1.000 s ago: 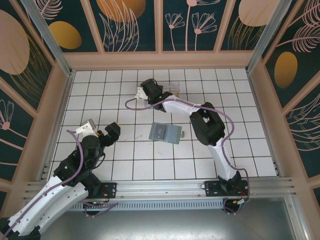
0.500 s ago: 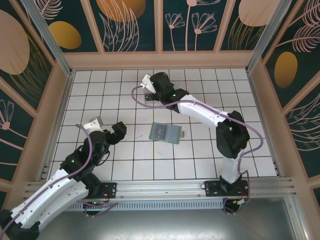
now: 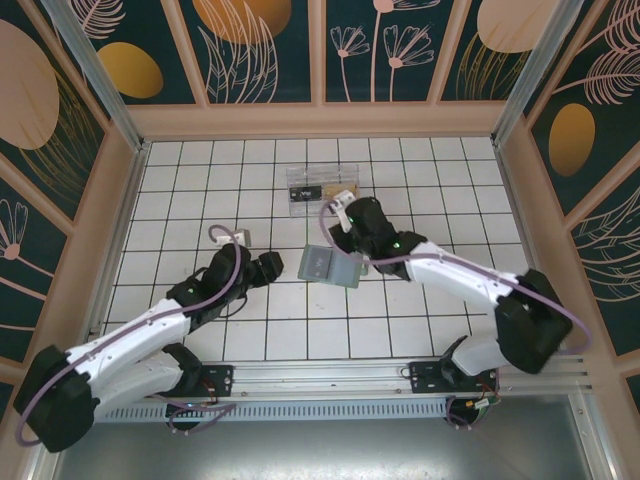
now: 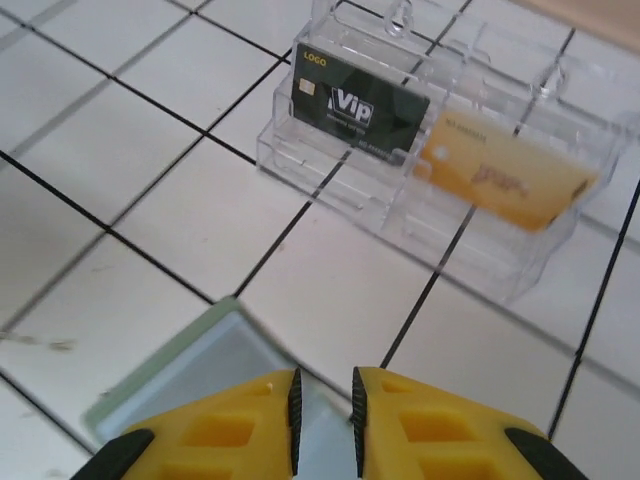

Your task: Take the credit cards out of the card holder

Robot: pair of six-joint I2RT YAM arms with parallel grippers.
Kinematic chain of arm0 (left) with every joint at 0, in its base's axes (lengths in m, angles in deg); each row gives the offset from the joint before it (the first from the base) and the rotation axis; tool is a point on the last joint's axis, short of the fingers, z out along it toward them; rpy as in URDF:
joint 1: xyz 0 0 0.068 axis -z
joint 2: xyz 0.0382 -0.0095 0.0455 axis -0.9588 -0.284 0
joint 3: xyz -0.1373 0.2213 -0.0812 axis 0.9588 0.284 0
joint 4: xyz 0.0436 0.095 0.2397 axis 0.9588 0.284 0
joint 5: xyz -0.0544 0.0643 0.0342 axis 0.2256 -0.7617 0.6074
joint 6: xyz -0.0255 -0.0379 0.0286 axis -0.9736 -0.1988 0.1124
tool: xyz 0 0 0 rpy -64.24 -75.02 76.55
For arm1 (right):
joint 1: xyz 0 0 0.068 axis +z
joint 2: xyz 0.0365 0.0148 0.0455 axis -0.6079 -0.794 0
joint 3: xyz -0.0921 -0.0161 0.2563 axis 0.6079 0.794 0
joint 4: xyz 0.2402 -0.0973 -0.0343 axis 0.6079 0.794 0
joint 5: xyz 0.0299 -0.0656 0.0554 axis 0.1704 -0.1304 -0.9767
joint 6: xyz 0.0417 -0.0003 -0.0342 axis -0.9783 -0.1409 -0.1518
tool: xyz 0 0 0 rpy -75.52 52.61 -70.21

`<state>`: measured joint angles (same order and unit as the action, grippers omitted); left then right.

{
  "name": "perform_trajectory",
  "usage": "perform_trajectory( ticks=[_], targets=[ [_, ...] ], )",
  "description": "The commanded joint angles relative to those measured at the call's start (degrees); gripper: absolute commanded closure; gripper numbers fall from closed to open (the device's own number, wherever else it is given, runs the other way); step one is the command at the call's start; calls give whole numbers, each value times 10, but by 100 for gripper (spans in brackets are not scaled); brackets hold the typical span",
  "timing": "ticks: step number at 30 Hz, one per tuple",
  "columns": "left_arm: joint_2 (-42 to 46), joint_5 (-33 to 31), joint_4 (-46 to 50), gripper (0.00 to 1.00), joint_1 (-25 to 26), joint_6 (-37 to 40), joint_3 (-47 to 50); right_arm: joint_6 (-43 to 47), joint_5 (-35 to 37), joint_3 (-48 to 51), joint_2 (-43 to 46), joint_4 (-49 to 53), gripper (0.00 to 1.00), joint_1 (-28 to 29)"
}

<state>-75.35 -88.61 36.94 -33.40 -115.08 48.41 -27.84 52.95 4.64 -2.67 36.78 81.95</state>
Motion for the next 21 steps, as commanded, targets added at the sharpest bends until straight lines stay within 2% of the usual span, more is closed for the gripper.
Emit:
perform_trajectory(
  ticks=[1,6,11,17,21],
  targets=[
    [-50,56,-72,37,-4,16,-32,-161,-26,68,54,-47,77,0],
    [-150,104,-113,41,-3,28,-61,-270,-39,121,70,-10,77,-7],
    [-236,149,-151,43,-3,22,-83,-339,-94,170,39,-67,80,-21],
    [-297,175,-172,41,-4,16,-98,-361,-138,180,-16,-105,79,-47],
    [-314,177,-175,40,-3,14,-103,-368,-122,176,-38,-84,80,-67]
  ],
)
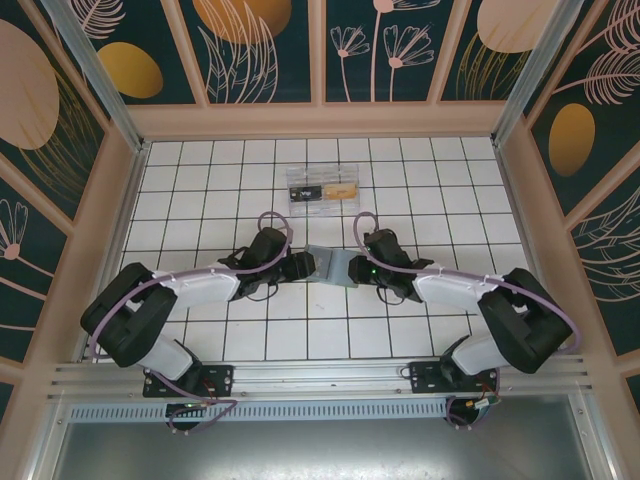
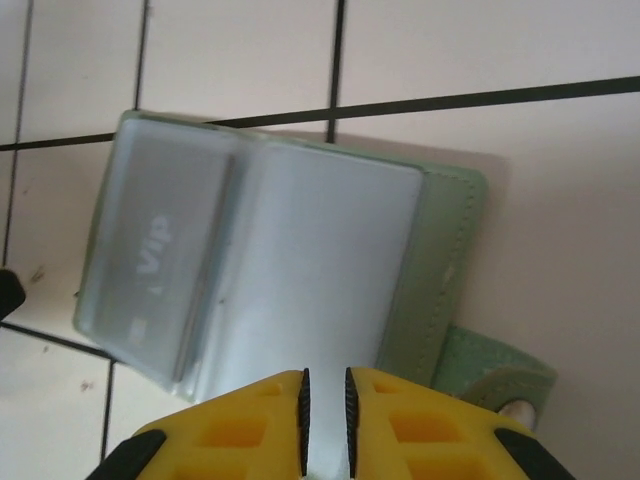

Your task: Take the credit cards out of the card holder

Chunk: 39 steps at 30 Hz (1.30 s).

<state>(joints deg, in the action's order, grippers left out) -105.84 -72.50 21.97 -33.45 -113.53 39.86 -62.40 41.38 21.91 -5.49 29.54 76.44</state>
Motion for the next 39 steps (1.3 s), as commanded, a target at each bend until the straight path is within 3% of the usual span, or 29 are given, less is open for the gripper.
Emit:
perform_trajectory(
  ticks=[1,15,39],
  targets=[
    [-12,18,-27,40,-3,-2,-19,-23,1,4,-10,-7,80,-13],
    [-71,39,-32,43,-3,10,-60,-7,-21,9,-65,-29,77,-32],
    [-99,5,19,42,-3,21,-79,-4,-27,6,-63,-29,76,-32]
  ],
)
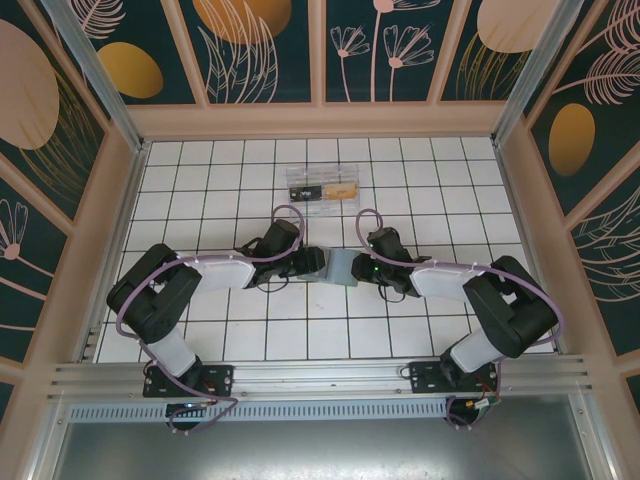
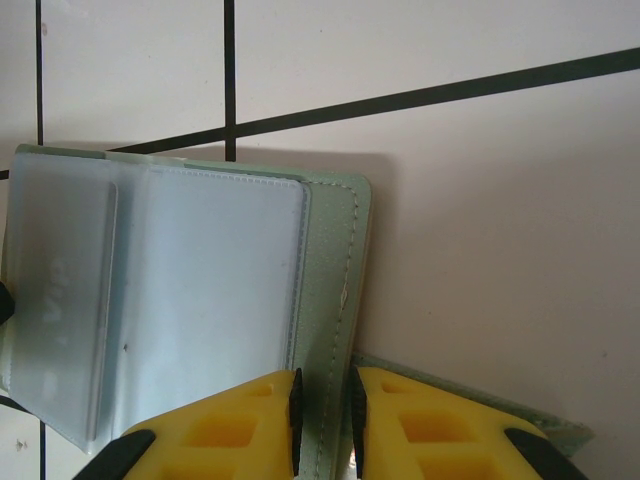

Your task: Take the credit cards out of the card holder

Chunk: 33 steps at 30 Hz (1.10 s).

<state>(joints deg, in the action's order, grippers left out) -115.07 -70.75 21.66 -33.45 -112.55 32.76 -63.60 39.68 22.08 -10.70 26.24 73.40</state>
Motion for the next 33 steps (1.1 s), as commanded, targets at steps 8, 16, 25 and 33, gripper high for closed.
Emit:
perform_trajectory(
  ticks=[8,16,25,33],
  targets=[
    [-27,36,-12,43,2,9,-9,6,-15,5,-16,-2,77,-2],
    [-20,74,-52,30,3,0,4,6,-14,6,-19,-2,77,-2],
    [-19,83,-60,19,4,-4,7,6,-13,7,-19,-2,77,-2],
    [-22,94,-72,8,3,-7,10,4,-14,9,-19,-2,77,-2]
  ],
)
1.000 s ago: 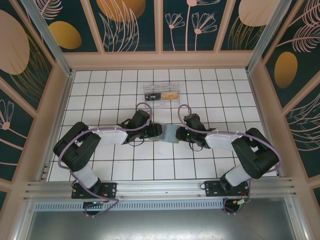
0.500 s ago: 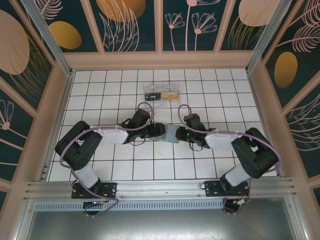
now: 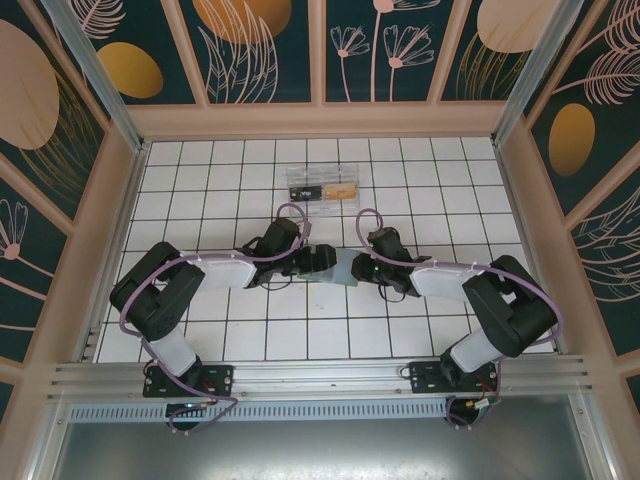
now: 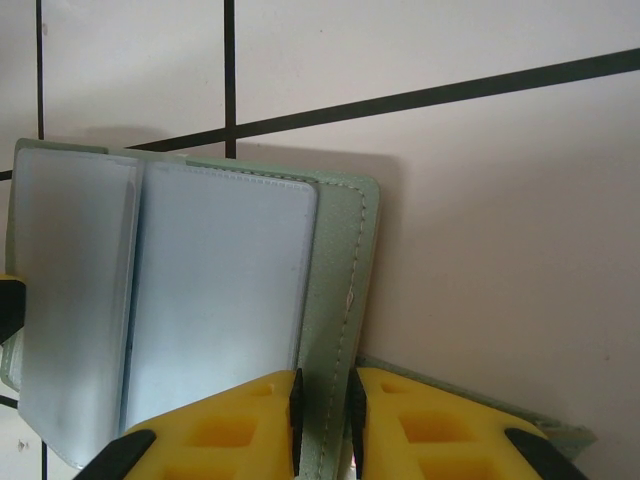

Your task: Take the credit cards out of the card holder

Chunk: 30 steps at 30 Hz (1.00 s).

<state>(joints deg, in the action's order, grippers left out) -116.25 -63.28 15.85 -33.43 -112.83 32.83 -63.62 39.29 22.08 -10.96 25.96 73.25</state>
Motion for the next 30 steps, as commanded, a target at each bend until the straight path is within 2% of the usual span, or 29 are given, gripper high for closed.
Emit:
perform_trajectory(
  ticks=[1,8,20,28,30],
  targets=[
    [-10,21,-17,7,3,-4,10,4,-10,9,-16,0,77,-1],
    [-14,44,-41,13,3,-12,15,4,-9,9,-16,1,77,0],
    [-10,30,-27,8,3,-10,16,1,4,9,-9,11,77,-1],
    [-9,14,-11,8,4,-7,11,-11,99,15,88,74,76,-15],
    [-4,9,-7,8,3,-5,11,-8,104,18,123,75,76,-20]
  ],
)
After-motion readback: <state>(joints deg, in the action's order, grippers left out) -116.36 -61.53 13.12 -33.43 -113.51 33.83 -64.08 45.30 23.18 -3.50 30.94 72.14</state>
